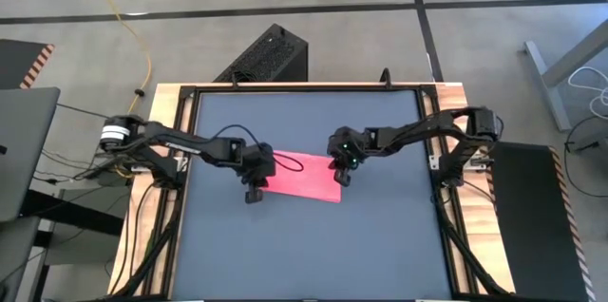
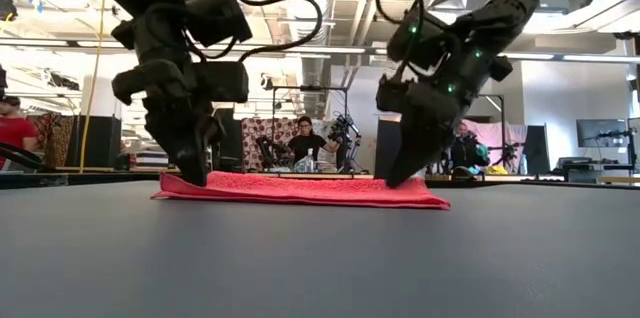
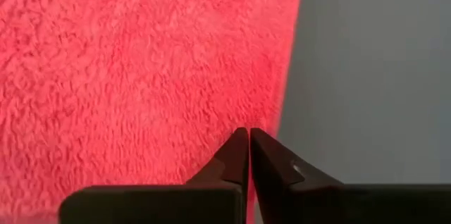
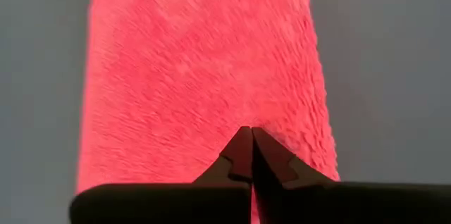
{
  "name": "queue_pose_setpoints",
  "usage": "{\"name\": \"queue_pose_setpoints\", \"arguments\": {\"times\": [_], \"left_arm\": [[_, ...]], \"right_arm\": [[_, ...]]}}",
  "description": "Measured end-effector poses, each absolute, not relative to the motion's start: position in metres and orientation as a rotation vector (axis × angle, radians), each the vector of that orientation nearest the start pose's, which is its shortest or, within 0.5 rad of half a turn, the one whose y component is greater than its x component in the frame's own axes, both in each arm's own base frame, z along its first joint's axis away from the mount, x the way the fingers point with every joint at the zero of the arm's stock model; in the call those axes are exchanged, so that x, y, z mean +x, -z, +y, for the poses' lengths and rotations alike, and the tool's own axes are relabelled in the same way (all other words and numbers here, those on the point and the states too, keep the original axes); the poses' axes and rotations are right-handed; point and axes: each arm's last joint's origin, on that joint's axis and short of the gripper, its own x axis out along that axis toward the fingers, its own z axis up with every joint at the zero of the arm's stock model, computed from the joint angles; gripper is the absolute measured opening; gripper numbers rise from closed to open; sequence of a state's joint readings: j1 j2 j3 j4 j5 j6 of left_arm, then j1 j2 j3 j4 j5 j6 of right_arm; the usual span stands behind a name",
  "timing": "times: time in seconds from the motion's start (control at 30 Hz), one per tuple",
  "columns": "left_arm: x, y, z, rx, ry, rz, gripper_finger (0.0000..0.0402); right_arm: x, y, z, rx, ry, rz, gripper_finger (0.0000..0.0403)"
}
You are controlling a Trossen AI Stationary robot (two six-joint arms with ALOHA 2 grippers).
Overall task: Roll towel
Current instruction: Roll the red microfiber cloth
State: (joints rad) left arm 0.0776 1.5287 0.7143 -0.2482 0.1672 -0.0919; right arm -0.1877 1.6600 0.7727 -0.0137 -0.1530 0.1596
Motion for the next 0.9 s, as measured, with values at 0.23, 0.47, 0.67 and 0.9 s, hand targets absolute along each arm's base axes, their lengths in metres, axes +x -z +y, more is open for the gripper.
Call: {"name": "queue_pose_setpoints", "arguments": {"times": [0.23, 0.47, 0.67, 0.9], "left_arm": [[0.267, -0.138, 0.019, -0.186, -0.026, 1.100, 0.0000], [0.258, -0.135, 0.033, -0.126, -0.084, 1.182, 0.0000], [0.248, -0.146, 0.052, -0.116, -0.057, 1.215, 0.0000], [0.232, -0.187, 0.061, -0.012, 0.046, 1.176, 0.0000]], "right_arm": [[0.303, -0.124, -0.052, 0.420, 0.174, 0.923, 0.0014], [0.307, -0.129, -0.014, 0.588, 0.213, 0.910, 0.0017], [0.322, -0.148, 0.028, 0.605, 0.091, 0.863, 0.0017], [0.345, -0.180, 0.024, 0.497, 0.074, 0.750, 0.0017]]}}
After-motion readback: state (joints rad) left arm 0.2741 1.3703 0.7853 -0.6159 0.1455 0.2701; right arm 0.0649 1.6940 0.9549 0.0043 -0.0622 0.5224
